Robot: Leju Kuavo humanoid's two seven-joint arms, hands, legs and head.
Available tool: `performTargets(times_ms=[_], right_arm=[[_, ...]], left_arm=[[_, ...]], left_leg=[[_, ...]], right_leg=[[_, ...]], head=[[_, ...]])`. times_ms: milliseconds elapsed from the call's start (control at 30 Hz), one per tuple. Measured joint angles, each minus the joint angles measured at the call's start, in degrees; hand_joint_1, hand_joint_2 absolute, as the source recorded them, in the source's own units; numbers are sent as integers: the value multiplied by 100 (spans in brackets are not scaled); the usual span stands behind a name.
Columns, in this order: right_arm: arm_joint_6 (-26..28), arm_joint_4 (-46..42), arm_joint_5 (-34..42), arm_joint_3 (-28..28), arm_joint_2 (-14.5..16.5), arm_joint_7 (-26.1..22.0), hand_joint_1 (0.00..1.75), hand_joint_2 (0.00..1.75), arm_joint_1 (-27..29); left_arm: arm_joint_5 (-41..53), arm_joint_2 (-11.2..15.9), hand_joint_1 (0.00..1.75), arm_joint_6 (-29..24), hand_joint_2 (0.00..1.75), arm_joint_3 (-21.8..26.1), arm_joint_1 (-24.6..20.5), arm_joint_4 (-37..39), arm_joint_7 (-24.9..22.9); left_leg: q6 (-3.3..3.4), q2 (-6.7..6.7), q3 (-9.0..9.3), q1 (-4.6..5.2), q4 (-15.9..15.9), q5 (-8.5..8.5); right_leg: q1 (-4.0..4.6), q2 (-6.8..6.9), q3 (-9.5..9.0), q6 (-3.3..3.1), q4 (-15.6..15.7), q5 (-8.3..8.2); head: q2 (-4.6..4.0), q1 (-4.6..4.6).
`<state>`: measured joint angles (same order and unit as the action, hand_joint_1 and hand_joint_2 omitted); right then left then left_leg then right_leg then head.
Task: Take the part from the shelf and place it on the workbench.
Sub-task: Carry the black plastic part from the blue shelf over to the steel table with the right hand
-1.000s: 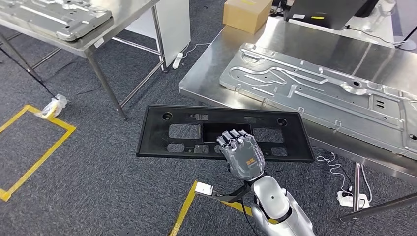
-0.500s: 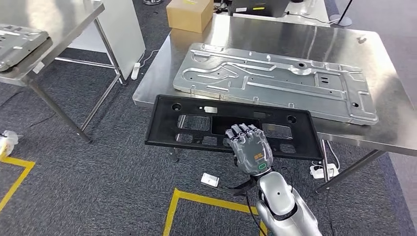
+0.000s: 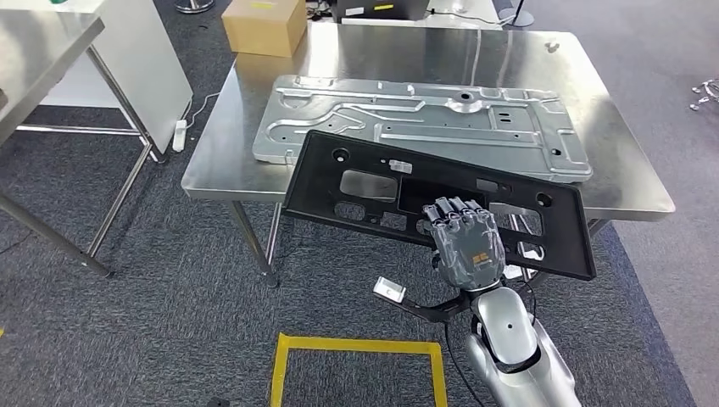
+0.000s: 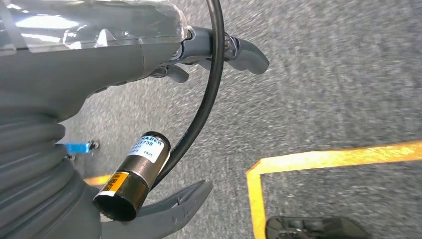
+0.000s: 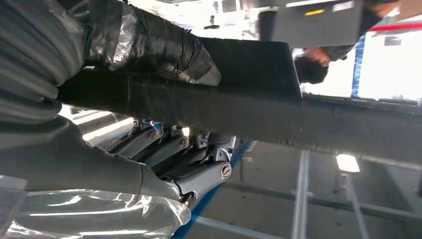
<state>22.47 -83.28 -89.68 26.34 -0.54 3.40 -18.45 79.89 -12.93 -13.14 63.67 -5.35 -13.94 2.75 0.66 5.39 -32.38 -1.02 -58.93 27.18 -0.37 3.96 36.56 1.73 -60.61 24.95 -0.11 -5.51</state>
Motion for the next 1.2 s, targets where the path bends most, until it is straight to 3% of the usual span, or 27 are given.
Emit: performTargets(times_ms=[33, 100, 133, 200, 267, 300, 333, 367, 400, 467, 533, 633, 1000, 1200], right_arm=[[0, -11, 0, 0, -1, 0, 166, 175, -1], [1, -21, 0, 0, -3, -9, 166, 175, 4], [4, -23, 0, 0, -2, -22, 166, 175, 12], [9, -22, -1, 0, 7, -51, 166, 175, 16], [10, -10, -8, 3, 16, -58, 166, 175, 15], [10, 2, -12, 9, 19, -55, 166, 175, 20], [10, 20, -15, 20, 19, -53, 166, 175, 28], [11, 43, -17, 37, 20, -51, 166, 175, 37], [14, 62, -18, 55, 20, -52, 166, 175, 44], [21, 97, -21, 106, 22, -58, 166, 175, 48], [30, 128, -24, 155, 26, -85, 166, 175, 48], [36, 183, -24, 226, 34, -156, 166, 175, 52], [37, 286, -24, 409, 129, -292, 166, 175, 53], [35, 296, -24, 433, 179, -294, 166, 175, 53]], left_arm=[[0, -1, 0, 1, 175, 2, -7, 0, 0], [1, -3, 0, 2, 175, 5, -18, 0, 1], [3, -4, 0, 2, 175, 7, -23, -1, 3], [5, -6, 0, -2, 175, 10, -24, -2, 19], [5, -5, 0, -4, 175, 12, -16, -2, 28], [3, -5, 0, -4, 175, 14, -8, -1, 16], [1, -5, 0, -3, 175, 16, 0, -1, -6], [-3, -5, 0, -3, 175, 21, 6, -1, -36], [-7, -5, 0, -2, 175, 27, 8, -1, -70], [-11, 2, 0, 2, 175, 46, 3, -2, -135], [-10, 12, 0, 9, 175, 61, -14, -1, -177], [2, 14, 0, 25, 175, 69, -23, 0, -189], [90, 25, 0, 29, 175, 96, -24, -1, -151], [100, 32, 0, -2, 175, 100, -30, -2, -170]], left_leg=[[-35, 45, 26, 18, 7, 19], [-106, 148, 81, 30, 33, 48], [-142, 125, 101, 22, 18, 82], [-187, -123, 3, -1, -264, 288], [-195, -407, -344, -10, -963, 637], [-194, -457, -546, -8, -1325, 758], [-188, -479, -691, -7, -1548, 777], [-172, -486, -736, -6, -1542, 664], [-149, -487, -680, -4, -1330, 461], [-75, -512, -395, 19, -558, 20], [-45, -539, -214, 37, -93, -140], [-79, -554, -193, 53, -20, -146], [-28, -570, -195, 67, -23, -136], [102, -562, -152, 77, 78, -170]], right_leg=[[24, 55, -43, -39, 97, -3], [37, -57, -42, -108, 105, 2], [24, -119, -54, -142, 124, -3], [-13, -224, -83, -222, 159, -18], [-14, -314, -94, -278, 165, -14], [-2, -366, -99, -295, 161, -8], [13, -418, -107, -306, 156, 2], [29, -469, -122, -314, 148, 16], [41, -513, -142, -317, 140, 31], [62, -573, -174, -302, 117, 72], [80, -598, -163, -278, 88, 97], [78, -593, -146, -266, 81, 97], [64, -577, -175, -203, 137, 78], [47, -598, -222, -77, 240, 38]], head=[[0, 1], [0, 2], [0, 3], [0, 11], [0, 20], [0, 22], [0, 22], [0, 22], [0, 22], [0, 19], [0, 14], [0, 14], [0, 16], [0, 20]])
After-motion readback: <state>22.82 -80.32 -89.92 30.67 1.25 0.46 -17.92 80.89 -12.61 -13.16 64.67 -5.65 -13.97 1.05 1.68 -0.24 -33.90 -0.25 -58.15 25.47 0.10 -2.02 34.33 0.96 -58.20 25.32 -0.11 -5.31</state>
